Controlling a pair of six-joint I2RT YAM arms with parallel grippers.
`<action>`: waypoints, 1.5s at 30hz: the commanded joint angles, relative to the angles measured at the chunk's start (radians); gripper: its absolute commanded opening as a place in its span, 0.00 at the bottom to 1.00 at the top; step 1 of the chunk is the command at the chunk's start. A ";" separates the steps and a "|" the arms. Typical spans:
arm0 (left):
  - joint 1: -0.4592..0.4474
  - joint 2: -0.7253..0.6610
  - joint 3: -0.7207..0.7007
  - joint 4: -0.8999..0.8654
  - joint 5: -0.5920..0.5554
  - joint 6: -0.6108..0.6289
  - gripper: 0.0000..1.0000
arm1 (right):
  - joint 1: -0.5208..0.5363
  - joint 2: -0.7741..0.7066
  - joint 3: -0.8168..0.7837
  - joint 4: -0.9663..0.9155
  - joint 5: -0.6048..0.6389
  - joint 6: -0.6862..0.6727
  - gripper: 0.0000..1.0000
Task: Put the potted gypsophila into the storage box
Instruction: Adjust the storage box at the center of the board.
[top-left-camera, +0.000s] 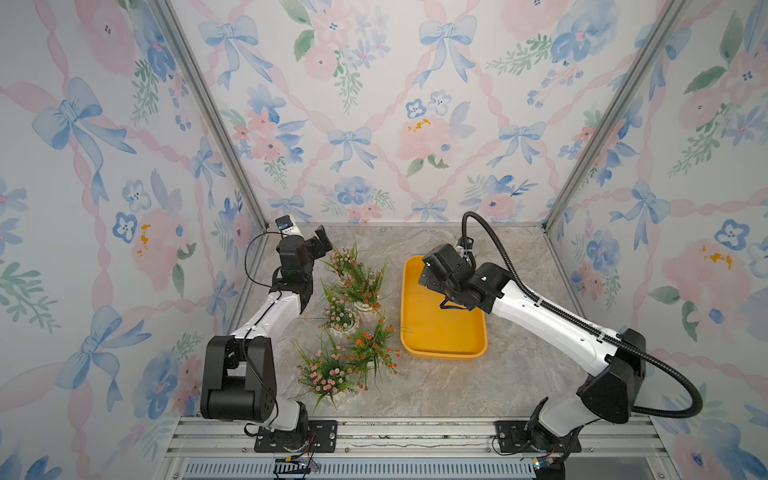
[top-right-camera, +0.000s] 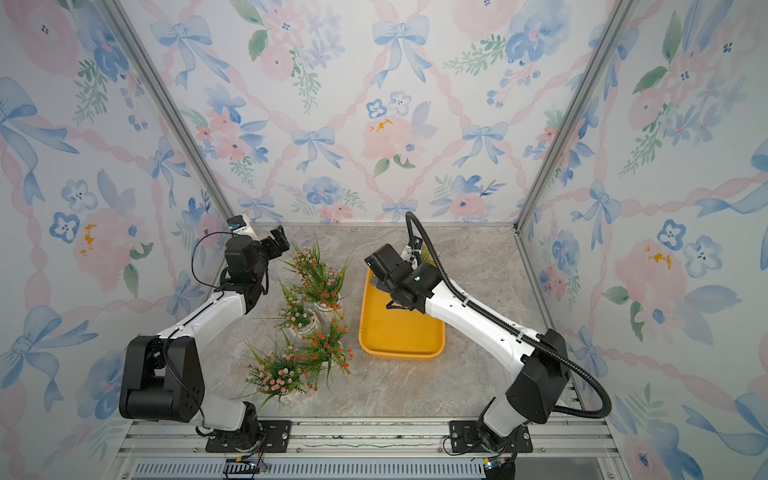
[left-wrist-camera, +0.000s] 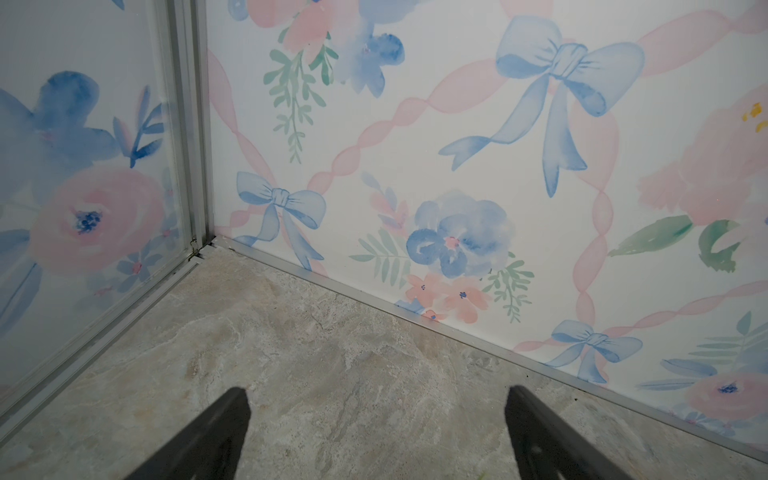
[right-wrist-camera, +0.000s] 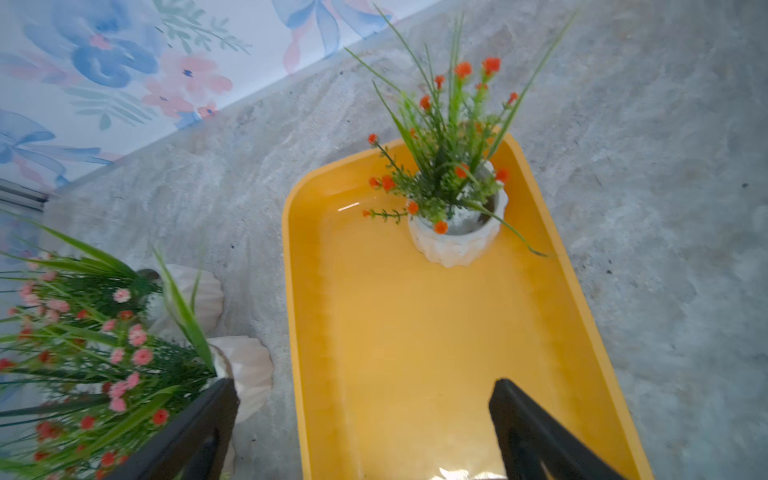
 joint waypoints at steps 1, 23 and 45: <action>0.007 -0.054 0.020 -0.100 0.034 0.006 0.98 | -0.035 -0.018 -0.018 0.136 -0.111 -0.108 0.97; -0.007 -0.165 0.214 -0.421 0.868 -0.091 0.98 | -0.145 0.445 0.288 0.060 -0.609 -0.193 0.76; -0.079 -0.146 0.331 -0.739 0.773 0.072 0.98 | -0.083 0.580 0.404 -0.033 -0.696 -0.228 0.56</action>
